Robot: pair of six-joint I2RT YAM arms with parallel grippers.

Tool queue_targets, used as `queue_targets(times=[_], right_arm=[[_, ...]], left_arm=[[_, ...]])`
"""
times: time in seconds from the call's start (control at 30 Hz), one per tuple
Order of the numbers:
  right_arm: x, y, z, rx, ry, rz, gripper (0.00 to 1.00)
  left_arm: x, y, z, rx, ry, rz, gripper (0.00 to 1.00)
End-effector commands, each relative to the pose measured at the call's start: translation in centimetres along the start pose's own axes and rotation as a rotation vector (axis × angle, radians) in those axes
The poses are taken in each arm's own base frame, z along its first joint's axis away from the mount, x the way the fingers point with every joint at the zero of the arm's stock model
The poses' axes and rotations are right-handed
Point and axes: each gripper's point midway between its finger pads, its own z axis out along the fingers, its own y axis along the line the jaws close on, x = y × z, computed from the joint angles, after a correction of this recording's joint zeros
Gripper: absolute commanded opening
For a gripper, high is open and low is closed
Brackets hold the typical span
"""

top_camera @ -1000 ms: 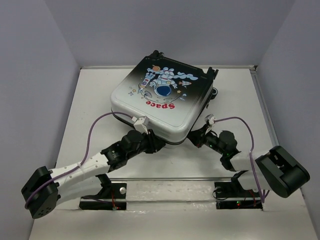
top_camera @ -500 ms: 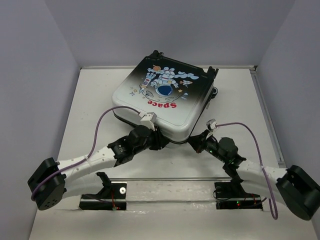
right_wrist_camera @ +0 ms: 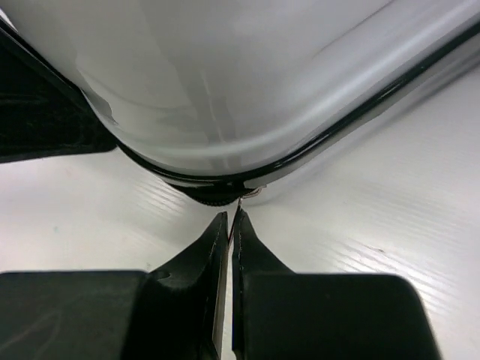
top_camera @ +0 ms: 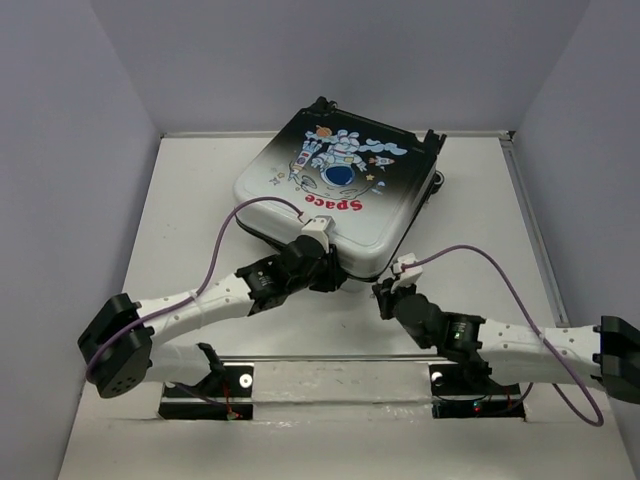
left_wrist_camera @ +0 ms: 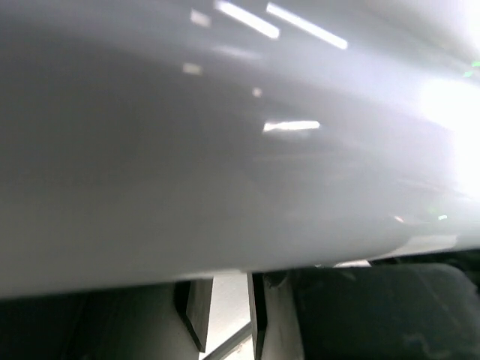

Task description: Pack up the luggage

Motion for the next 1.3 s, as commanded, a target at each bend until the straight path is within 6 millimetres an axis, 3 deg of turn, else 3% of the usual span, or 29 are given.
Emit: queue_targets(times=[0.0,0.17,0.2,0.27,0.33,0.47,0.5,0.6,0.7,0.8,0.9,0.97,1.1,1.27], right_arm=[[2.8,10.8,-4.5,-0.337,0.238,-0.011,0.07],[1.8,10.7,-4.3,-0.273,0.212,0.098,0.07],[1.0,10.3,-3.6,-0.219,0.176,0.107,0.07],[0.4,10.0,-3.2,-0.179,0.152,0.119,0.07],[0.0,9.5,-3.2,-0.160,0.134,0.128,0.07],[1.8,7.1,-4.4,-0.126,0.198,0.144,0.07],[2.1,7.1,-4.8,-0.140,0.213,0.157,0.07],[2.7,7.2,-5.8,-0.177,0.265,0.175,0.07],[3.0,7.7,-6.3,-0.203,0.309,0.145,0.07],[3.6,8.9,-6.1,-0.229,0.354,0.099,0.07],[2.8,9.9,-5.1,-0.210,0.333,0.109,0.07],[2.5,10.1,-4.6,-0.187,0.309,0.135,0.07],[1.9,9.7,-3.9,-0.141,0.266,0.172,0.07],[1.1,11.2,-3.2,-0.195,0.195,0.190,0.07]], left_arm=[[-12.9,-6.1,-1.0,0.150,-0.410,-0.057,0.33],[-12.1,-6.4,-0.9,0.172,-0.372,-0.050,0.45],[-11.8,-6.6,-0.9,0.177,-0.350,-0.045,0.58],[-11.8,-6.2,-1.8,0.165,-0.353,-0.040,0.72],[-12.0,-4.3,-4.2,0.107,-0.398,-0.043,0.88],[-14.5,0.6,-8.8,0.028,-0.437,-0.073,0.98],[-16.2,2.7,-10.1,-0.014,-0.470,-0.077,0.99],[-17.7,4.0,-12.1,-0.045,-0.496,-0.076,0.99],[-16.2,2.2,-12.2,0.063,-0.422,-0.080,0.99],[-12.4,1.4,-12.2,0.149,-0.366,-0.107,0.93],[-6.7,2.4,-11.4,0.165,-0.304,-0.150,0.85],[-5.2,2.6,-11.0,0.168,-0.279,-0.162,0.78],[-3.0,2.1,-10.5,0.205,-0.236,-0.174,0.71],[-3.1,1.0,-7.5,0.224,-0.213,-0.148,0.73]])
